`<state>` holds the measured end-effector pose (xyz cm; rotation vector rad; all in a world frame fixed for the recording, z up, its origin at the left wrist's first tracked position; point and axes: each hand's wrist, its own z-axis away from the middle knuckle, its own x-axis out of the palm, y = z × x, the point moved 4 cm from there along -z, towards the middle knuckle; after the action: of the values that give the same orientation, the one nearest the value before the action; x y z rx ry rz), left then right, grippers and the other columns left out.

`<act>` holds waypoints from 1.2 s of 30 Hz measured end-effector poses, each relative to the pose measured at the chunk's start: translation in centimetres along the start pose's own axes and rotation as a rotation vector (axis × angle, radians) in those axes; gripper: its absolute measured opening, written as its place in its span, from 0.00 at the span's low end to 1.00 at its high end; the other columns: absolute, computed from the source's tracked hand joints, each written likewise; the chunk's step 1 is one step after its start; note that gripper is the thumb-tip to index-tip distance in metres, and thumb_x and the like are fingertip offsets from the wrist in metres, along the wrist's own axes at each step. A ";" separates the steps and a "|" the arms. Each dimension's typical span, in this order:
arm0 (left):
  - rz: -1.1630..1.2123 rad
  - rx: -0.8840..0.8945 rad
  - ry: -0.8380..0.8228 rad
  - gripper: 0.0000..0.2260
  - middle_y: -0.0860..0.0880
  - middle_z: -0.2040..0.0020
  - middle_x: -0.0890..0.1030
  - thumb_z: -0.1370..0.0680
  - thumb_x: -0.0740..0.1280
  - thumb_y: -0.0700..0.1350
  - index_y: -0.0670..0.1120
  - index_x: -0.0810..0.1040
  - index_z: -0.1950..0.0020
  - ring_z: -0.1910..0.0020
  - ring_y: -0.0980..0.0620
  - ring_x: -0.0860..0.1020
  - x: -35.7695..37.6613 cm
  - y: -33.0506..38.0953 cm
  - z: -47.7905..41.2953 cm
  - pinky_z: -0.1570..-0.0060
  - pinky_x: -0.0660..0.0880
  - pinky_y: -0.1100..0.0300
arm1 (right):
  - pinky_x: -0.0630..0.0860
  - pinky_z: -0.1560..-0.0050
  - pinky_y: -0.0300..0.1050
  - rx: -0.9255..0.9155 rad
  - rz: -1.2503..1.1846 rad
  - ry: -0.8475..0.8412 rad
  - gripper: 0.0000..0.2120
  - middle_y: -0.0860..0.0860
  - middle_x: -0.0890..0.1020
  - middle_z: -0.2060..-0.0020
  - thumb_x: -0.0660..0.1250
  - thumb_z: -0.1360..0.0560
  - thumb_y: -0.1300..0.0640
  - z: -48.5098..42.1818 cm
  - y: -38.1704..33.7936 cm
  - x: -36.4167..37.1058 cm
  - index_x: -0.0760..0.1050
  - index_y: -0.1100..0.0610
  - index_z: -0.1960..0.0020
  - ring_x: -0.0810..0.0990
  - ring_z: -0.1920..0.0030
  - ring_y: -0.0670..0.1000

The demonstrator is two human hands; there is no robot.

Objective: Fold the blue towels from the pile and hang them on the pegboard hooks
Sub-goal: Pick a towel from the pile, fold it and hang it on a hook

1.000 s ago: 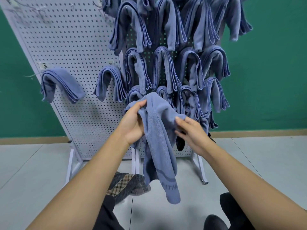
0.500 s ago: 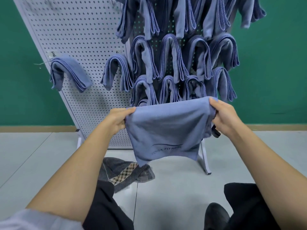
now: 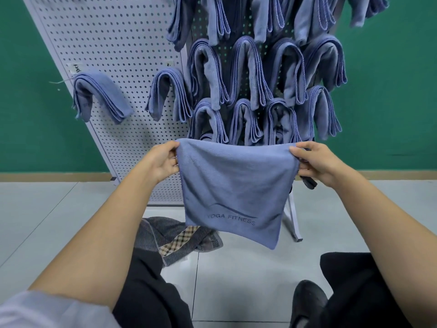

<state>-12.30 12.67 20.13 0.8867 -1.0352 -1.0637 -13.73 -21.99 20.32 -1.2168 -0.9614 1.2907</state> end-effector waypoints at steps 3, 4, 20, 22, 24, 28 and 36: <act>-0.058 0.009 0.047 0.07 0.49 0.63 0.78 0.20 0.62 0.39 0.44 0.75 0.56 0.63 0.53 0.76 -0.2 0.0 0.1 0.63 0.77 0.59 | 0.77 0.53 0.47 0.014 -0.059 0.023 0.13 0.52 0.76 0.64 0.71 0.26 0.60 -0.4 0.1 -0.5 0.73 0.53 0.43 0.73 0.66 0.48; -0.078 0.013 0.069 0.07 0.50 0.67 0.78 0.20 0.63 0.38 0.45 0.75 0.57 0.65 0.54 0.75 -0.2 0.0 0.2 0.65 0.77 0.61 | 0.76 0.51 0.48 0.011 -0.058 0.029 0.14 0.52 0.76 0.63 0.71 0.26 0.62 -0.4 0.1 -0.6 0.74 0.54 0.43 0.72 0.65 0.48; -0.423 0.204 0.085 0.11 0.46 0.58 0.80 0.29 0.72 0.31 0.42 0.81 0.49 0.62 0.53 0.78 0.0 0.7 1.1 0.65 0.78 0.66 | 0.73 0.59 0.45 -0.204 0.392 0.101 0.13 0.56 0.77 0.59 0.68 0.28 0.71 -0.9 0.6 -1.2 0.80 0.60 0.46 0.71 0.59 0.54; -0.537 0.293 0.123 0.11 0.46 0.63 0.78 0.29 0.73 0.31 0.41 0.81 0.49 0.66 0.53 0.77 0.2 0.9 1.2 0.67 0.78 0.68 | 0.72 0.56 0.43 -0.274 0.443 0.173 0.12 0.56 0.78 0.59 0.68 0.26 0.70 -1.0 0.4 -1.5 0.80 0.64 0.44 0.73 0.59 0.52; -0.688 0.389 0.163 0.09 0.48 0.66 0.77 0.30 0.74 0.32 0.42 0.82 0.51 0.67 0.53 0.76 0.4 1.1 1.3 0.65 0.78 0.68 | 0.69 0.56 0.39 -0.322 0.529 0.245 0.10 0.52 0.78 0.64 0.67 0.25 0.67 -0.8 0.1 -1.7 0.81 0.63 0.45 0.73 0.63 0.49; -0.945 0.502 0.218 0.05 0.50 0.69 0.76 0.30 0.75 0.36 0.42 0.82 0.56 0.70 0.55 0.74 0.6 1.4 1.2 0.65 0.73 0.67 | 0.66 0.61 0.38 -0.345 0.600 0.308 0.07 0.46 0.72 0.70 0.68 0.24 0.63 -0.9 -0.1 -1.9 0.81 0.63 0.48 0.71 0.64 0.50; -0.369 0.273 -0.020 0.06 0.49 0.63 0.77 0.22 0.67 0.42 0.45 0.78 0.59 0.59 0.52 0.73 -0.5 1.1 0.3 0.52 0.74 0.58 | 0.73 0.61 0.41 -0.221 0.023 0.061 0.11 0.52 0.73 0.67 0.67 0.23 0.54 -0.6 0.0 -2.2 0.74 0.56 0.63 0.70 0.65 0.49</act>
<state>-12.36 13.44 21.11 1.3278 -1.0736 -1.2558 -13.34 -24.23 20.47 -1.4328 -1.0695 1.1812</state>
